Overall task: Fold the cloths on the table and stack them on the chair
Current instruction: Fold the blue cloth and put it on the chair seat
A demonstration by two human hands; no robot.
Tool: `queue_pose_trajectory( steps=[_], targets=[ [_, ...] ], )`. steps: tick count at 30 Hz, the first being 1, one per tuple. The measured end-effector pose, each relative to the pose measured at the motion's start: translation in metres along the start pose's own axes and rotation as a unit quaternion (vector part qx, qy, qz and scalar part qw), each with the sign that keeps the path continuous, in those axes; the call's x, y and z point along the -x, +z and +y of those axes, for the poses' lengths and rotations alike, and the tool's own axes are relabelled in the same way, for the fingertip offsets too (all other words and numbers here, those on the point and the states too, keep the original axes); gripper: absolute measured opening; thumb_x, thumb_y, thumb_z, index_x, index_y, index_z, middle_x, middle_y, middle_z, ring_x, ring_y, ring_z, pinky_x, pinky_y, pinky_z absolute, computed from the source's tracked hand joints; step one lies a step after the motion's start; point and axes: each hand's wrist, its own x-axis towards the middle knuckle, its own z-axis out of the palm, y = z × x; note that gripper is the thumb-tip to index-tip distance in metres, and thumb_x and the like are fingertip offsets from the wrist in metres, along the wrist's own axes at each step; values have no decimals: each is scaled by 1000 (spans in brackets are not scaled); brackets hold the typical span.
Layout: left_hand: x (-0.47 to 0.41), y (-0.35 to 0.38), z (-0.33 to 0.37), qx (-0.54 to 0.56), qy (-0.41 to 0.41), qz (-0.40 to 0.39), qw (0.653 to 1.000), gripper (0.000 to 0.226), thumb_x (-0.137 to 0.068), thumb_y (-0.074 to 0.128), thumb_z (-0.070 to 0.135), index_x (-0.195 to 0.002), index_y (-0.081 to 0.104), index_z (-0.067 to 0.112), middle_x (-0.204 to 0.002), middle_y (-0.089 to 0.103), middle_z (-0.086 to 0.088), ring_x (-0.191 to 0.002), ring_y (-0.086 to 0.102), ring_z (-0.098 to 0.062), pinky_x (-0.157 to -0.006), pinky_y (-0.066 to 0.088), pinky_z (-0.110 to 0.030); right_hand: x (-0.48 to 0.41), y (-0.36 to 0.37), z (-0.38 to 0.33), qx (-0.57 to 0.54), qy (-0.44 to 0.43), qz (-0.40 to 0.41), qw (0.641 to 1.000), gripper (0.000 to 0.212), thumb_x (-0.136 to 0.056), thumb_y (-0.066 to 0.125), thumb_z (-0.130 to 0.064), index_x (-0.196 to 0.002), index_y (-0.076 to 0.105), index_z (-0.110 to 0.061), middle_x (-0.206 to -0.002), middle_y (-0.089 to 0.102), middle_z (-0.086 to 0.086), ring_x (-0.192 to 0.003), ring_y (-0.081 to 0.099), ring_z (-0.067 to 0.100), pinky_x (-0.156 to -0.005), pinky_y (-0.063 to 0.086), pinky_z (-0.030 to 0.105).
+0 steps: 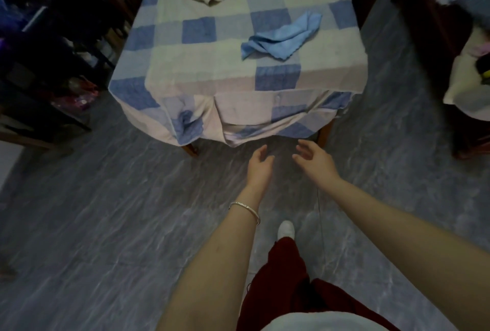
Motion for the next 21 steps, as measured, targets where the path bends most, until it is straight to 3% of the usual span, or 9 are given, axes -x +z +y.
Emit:
queue_pose_trajectory(
  steps=[6, 11, 16, 21],
  targets=[
    [-57, 7, 32, -7, -1, -8, 1000, 43, -91, 46, -5, -134, 42, -6, -141, 45, -19, -131, 43, -26, -103, 34, -25, -54, -1, -24, 8, 5, 7, 1000, 47, -86, 64, -20, -131, 50, -14, -128, 61, 6, -119, 57, 20, -104, 43, 40],
    [-96, 13, 59, -5, 17, -25, 1000, 41, -93, 42, -6, -134, 41, -7, -139, 46, -20, -117, 46, -18, -83, 33, -10, -92, -4, -42, 10, 4, 18, 1000, 48, -86, 64, -18, -131, 50, -9, -128, 60, 8, -119, 57, 21, -105, 42, 38],
    [-124, 21, 76, -2, -2, -29, 1000, 43, -93, 43, -1, -136, 41, 0, -142, 44, -14, -131, 42, -23, -99, 32, -20, -118, -7, -55, 9, 4, 14, 1000, 46, -87, 62, -15, -132, 49, -11, -130, 59, 6, -121, 55, 18, -105, 41, 32],
    [-150, 33, 90, -2, -18, -29, 999, 45, -93, 43, 0, -138, 38, 1, -143, 43, -12, -133, 40, -23, -102, 32, -22, -151, -12, -66, 5, 9, 9, 1000, 44, -88, 60, -14, -131, 49, -12, -130, 59, 5, -119, 56, 18, -104, 40, 30]
  ],
)
